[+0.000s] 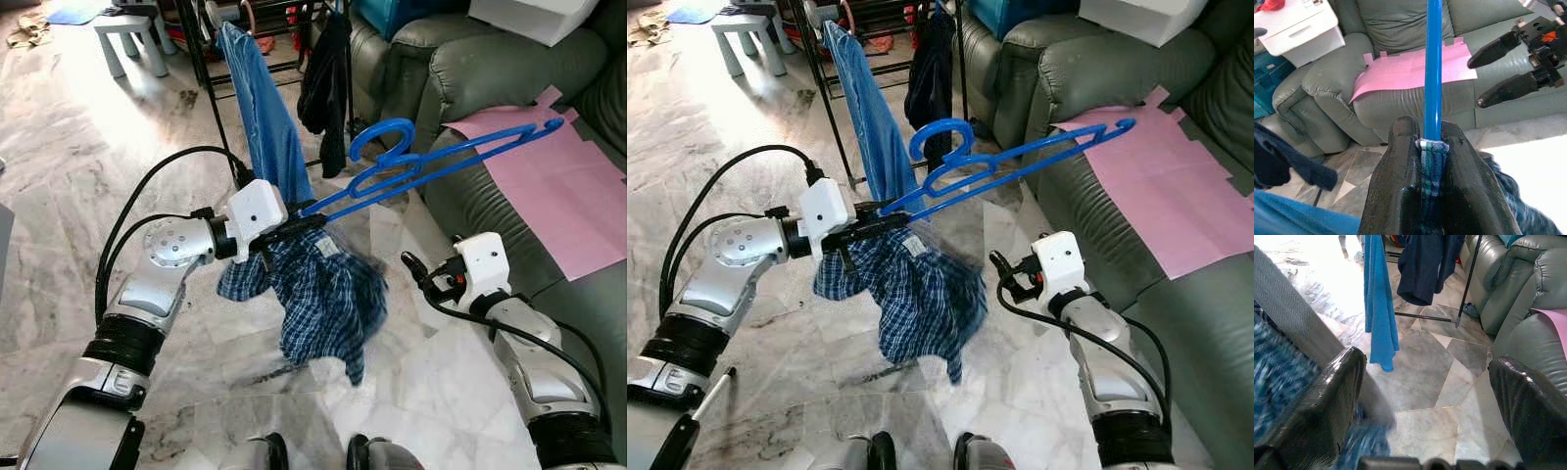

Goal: Hang hanger

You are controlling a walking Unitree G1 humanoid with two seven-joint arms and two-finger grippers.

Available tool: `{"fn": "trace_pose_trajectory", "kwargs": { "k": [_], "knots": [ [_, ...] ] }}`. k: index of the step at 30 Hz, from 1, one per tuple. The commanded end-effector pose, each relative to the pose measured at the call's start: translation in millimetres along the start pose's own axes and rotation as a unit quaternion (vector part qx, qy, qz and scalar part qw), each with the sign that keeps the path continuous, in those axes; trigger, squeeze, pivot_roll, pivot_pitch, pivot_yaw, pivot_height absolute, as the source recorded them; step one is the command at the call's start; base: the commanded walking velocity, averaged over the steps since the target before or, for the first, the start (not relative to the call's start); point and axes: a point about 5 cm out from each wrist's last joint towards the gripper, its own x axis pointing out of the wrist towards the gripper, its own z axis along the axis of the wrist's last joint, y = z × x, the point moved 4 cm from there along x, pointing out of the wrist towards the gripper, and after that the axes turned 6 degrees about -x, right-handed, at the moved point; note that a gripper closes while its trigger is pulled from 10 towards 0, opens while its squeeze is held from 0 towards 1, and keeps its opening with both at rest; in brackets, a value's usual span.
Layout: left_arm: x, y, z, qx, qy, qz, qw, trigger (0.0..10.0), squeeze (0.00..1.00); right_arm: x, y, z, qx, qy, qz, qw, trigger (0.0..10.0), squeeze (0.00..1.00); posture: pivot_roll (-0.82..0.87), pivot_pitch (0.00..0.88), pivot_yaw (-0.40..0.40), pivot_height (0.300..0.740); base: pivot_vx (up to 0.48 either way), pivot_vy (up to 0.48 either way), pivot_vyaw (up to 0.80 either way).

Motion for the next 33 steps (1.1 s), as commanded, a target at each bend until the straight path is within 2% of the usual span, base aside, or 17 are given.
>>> {"fn": "trace_pose_trajectory", "kwargs": {
  "k": [1, 4, 5, 6, 9, 10, 11, 13, 14, 16, 17, 19, 22, 25, 28, 33],
  "knots": [
    [1.2, -3.3, 10.1, 0.005, -0.020, -0.010, 1.000, 0.0, 0.00, -1.5, 5.1, -3.8, 0.019, 0.007, 0.016, 1.000, 10.0, 0.82, -0.05, 0.173, 0.011, 0.740, 0.000, 0.000, 0.00],
    [5.2, -4.3, 24.7, 0.012, -0.043, -0.015, 0.999, 0.0, 0.00, 1.9, 16.1, -0.6, 0.032, 0.001, 0.046, 0.998, 10.0, 0.79, -0.05, 0.174, 0.010, 0.740, 0.000, 0.000, 0.00],
    [6.3, -4.9, 29.5, 0.018, -0.050, -0.018, 0.998, 0.0, 0.00, 3.6, 20.4, 2.0, 0.032, -0.004, 0.056, 0.998, 10.0, 0.69, -0.05, 0.173, 0.009, 0.740, 0.000, 0.000, 0.00],
    [7.0, -5.3, 32.4, 0.022, -0.054, -0.020, 0.998, 0.0, 0.00, 4.5, 22.9, 3.6, 0.032, -0.006, 0.062, 0.998, 10.0, 0.69, -0.05, 0.173, 0.009, 0.740, 0.000, 0.000, 0.00],
    [10.0, -7.1, 47.9, 0.028, -0.076, -0.028, 0.996, 0.0, 0.00, 7.5, 35.7, 5.7, 0.037, -0.007, 0.096, 0.995, 10.0, 0.36, -0.04, 0.173, 0.008, 0.740, 0.000, 0.000, 0.00],
    [11.3, -9.0, 56.6, 0.030, -0.089, -0.035, 0.995, 0.0, 0.00, 8.4, 41.5, 5.5, 0.034, -0.007, 0.112, 0.993, 10.0, 0.22, -0.04, 0.173, 0.009, 0.740, 0.000, 0.000, 0.00],
    [11.6, -9.7, 58.6, 0.029, -0.092, -0.037, 0.995, 0.0, 0.00, 8.6, 42.5, 5.4, 0.033, -0.007, 0.115, 0.993, 10.0, 0.22, -0.04, 0.173, 0.008, 0.740, 0.000, 0.000, 0.00],
    [12.4, -11.3, 65.9, 0.030, -0.103, -0.042, 0.993, 0.0, 0.00, 10.5, 43.8, 5.6, 0.029, -0.008, 0.117, 0.993, 10.0, 0.02, -0.03, 0.174, 0.009, 0.740, 0.000, 0.000, 0.00],
    [12.8, -15.0, 74.5, 0.023, -0.117, -0.052, 0.991, 0.0, 0.00, 14.6, 42.1, 8.3, 0.024, -0.012, 0.113, 0.993, 10.0, 0.00, -0.03, 0.174, 0.008, 0.740, 0.000, 0.000, 0.00],
    [12.5, -17.6, 78.0, 0.020, -0.122, -0.059, 0.991, 0.0, 0.00, 17.5, 40.1, 13.4, 0.021, -0.021, 0.110, 0.993, 10.0, 0.00, -0.03, 0.174, 0.008, 0.740, 0.000, 0.000, 0.00],
    [12.0, -18.8, 74.9, 0.022, -0.113, -0.060, 0.992, 0.0, 0.00, 20.0, 36.9, 23.7, 0.024, -0.040, 0.109, 0.993, 10.0, 0.00, -0.03, 0.174, 0.008, 0.740, 0.000, 0.000, 0.00],
    [11.8, -18.6, 71.4, 0.026, -0.105, -0.058, 0.992, 0.0, 0.00, 20.6, 35.1, 28.7, 0.027, -0.049, 0.109, 0.992, 10.0, 0.00, -0.02, 0.176, 0.008, 0.740, 0.000, 0.000, 0.00],
    [9.3, -17.1, 52.0, 0.026, -0.072, -0.047, 0.996, 0.0, 0.00, 16.1, 31.2, 45.4, 0.039, -0.081, 0.130, 0.987, 10.0, 0.00, -0.02, 0.176, 0.007, 0.740, 0.000, 0.000, 0.00],
    [7.8, -16.1, 36.5, 0.033, -0.042, -0.036, 0.998, 0.0, 0.00, 8.8, 23.9, 50.7, 0.024, -0.103, 0.138, 0.985, 10.0, 0.00, -0.02, 0.176, 0.007, 0.740, 0.000, 0.000, 0.00],
    [8.5, -14.4, 24.1, 0.044, -0.022, -0.021, 0.999, 0.0, 0.00, -1.9, 15.5, 50.8, 0.038, -0.109, 0.152, 0.982, 10.0, 0.00, -0.03, 0.181, 0.010, 0.740, 0.000, 0.000, 0.00],
    [11.4, -19.7, 28.4, 0.044, -0.035, -0.032, 0.998, 0.0, 0.00, -7.7, 8.9, 43.5, 0.038, -0.096, 0.153, 0.983, 10.0, 0.00, -0.04, 0.182, 0.011, 0.740, 0.000, 0.000, 0.00]
  ]
}}
